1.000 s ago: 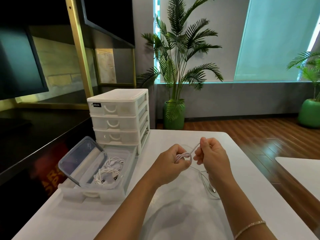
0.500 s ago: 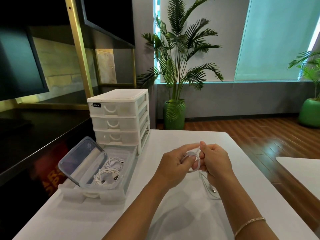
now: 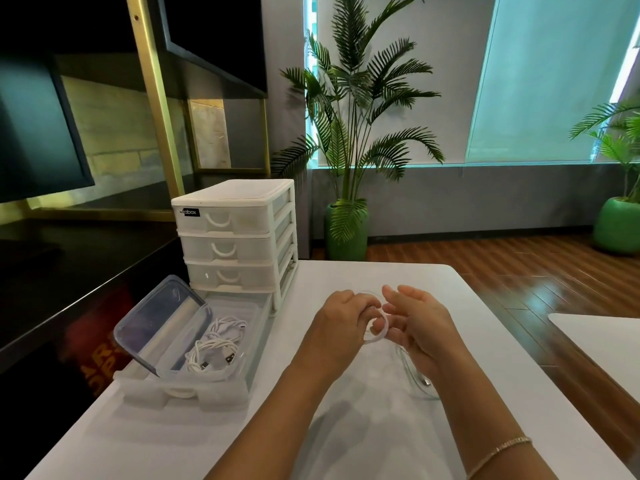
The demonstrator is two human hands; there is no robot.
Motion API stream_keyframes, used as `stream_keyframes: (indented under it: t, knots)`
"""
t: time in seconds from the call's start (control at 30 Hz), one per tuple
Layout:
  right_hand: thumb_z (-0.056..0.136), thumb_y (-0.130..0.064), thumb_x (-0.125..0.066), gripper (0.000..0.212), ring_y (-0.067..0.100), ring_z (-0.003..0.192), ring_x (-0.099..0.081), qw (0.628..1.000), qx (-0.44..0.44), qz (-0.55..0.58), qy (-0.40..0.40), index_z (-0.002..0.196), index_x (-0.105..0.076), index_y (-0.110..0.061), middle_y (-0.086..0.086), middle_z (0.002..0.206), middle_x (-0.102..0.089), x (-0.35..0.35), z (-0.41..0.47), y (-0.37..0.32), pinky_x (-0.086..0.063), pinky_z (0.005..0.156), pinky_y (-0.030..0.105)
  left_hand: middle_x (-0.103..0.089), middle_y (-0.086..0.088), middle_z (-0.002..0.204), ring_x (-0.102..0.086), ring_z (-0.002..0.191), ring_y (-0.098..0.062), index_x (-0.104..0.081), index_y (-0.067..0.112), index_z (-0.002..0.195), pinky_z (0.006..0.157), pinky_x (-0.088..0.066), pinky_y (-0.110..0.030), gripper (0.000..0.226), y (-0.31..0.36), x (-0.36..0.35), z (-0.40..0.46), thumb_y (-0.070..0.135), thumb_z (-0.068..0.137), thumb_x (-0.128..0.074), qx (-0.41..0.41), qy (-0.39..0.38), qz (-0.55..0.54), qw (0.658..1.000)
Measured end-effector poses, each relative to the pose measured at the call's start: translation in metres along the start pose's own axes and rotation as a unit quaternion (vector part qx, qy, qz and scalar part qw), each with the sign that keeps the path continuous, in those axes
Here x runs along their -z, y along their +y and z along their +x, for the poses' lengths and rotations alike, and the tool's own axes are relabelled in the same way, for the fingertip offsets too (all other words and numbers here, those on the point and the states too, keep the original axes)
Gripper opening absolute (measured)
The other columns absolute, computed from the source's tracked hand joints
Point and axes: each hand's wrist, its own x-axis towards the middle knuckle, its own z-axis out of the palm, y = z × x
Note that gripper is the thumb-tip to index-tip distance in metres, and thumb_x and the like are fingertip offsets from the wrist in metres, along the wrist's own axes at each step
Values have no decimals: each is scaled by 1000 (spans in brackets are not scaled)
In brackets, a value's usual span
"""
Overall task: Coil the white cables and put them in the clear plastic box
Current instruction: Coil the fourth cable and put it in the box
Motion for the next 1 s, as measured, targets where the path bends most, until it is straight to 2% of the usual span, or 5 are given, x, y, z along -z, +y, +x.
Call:
stream_keyframes:
  t: [0.17,0.4,0.5,0.8,1.0]
  knots:
    - [74,7,-70,70,32,96,-63,995,52,-79,-42,132,-40,-19,15,119,-55,-5,-6,0,-53,80,36,-61,-2,117,-41,92,-4,-61,17,116,82,-34,-9,31,-7,-5,0,30,96,-43,68,18,40,997]
    - [75,1,-72,66,21,86,-64,975,137,-175,-14,128,-42,-25,4,110,-54,-4,-5,3,-53,69,23,-67,1,104,-55,83,-7,-64,17,106,72,-42,-3,23,-1,-2,2,27,96,-45,177,1,-90,980]
    - [75,-4,-73,52,21,86,-64,961,164,-224,-1,116,-50,-25,2,107,-55,-2,-4,5,-55,72,27,-66,2,90,-58,74,-9,-66,18,97,72,-55,-23,17,1,1,2,25,94,-51,260,-16,-219,940]
    - [80,-10,-70,7,16,77,-65,897,245,-367,19,81,-74,-16,2,89,-66,-1,-1,7,-58,74,32,-68,-9,80,-60,73,-19,-68,11,82,67,-54,-26,11,3,14,6,10,88,-60,426,15,-472,772]
    - [80,-17,-71,15,4,67,-54,861,285,-419,48,94,-76,-15,3,93,-72,-6,0,10,-34,62,0,-65,-10,74,-56,67,-18,-69,8,75,67,-51,-27,16,0,13,7,10,88,-60,444,31,-489,750]
